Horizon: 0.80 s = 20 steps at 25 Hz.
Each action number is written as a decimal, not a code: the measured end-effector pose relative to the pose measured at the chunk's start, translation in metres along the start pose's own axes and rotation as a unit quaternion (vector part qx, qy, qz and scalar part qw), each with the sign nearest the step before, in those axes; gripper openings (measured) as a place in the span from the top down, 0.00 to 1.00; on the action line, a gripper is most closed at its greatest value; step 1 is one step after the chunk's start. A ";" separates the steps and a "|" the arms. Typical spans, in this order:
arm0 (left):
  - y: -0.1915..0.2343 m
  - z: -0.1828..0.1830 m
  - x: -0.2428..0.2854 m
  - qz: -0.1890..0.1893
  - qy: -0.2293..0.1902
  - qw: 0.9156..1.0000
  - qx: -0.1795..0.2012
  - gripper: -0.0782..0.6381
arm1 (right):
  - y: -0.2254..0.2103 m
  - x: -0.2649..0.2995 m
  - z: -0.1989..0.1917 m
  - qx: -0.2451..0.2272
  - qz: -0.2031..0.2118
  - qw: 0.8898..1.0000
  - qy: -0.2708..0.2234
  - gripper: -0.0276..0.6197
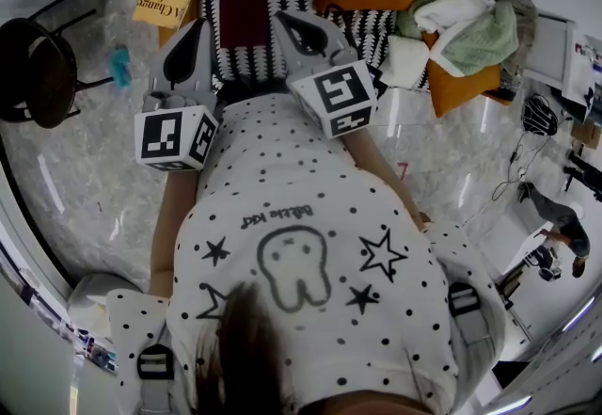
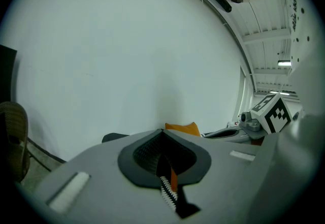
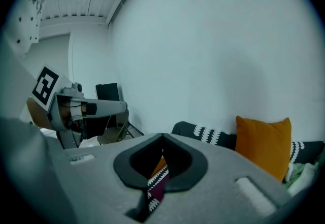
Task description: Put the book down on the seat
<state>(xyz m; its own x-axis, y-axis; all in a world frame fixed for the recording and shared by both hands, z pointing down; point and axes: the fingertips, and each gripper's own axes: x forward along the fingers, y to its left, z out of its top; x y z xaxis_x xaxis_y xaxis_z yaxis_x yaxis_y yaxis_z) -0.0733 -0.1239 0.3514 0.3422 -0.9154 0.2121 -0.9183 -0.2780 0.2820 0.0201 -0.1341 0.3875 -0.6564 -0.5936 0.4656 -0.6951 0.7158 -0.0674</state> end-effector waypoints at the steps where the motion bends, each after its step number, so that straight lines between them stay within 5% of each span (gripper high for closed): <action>1: 0.000 0.000 0.000 0.000 0.000 1.000 0.000 0.89 | 0.000 0.000 0.000 0.000 -0.001 1.000 0.000 0.96; 20: 0.005 0.001 -0.013 0.006 -0.005 1.000 -0.009 0.89 | 0.015 -0.002 -0.003 -0.010 0.009 1.000 0.014 0.95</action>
<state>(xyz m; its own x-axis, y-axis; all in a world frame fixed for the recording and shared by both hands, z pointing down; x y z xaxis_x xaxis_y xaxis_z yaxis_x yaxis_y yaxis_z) -0.0821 -0.1138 0.3495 0.3295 -0.9215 0.2055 -0.9182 -0.2620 0.2972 0.0120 -0.1212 0.3881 -0.6605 -0.5695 0.4892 -0.6764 0.7342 -0.0585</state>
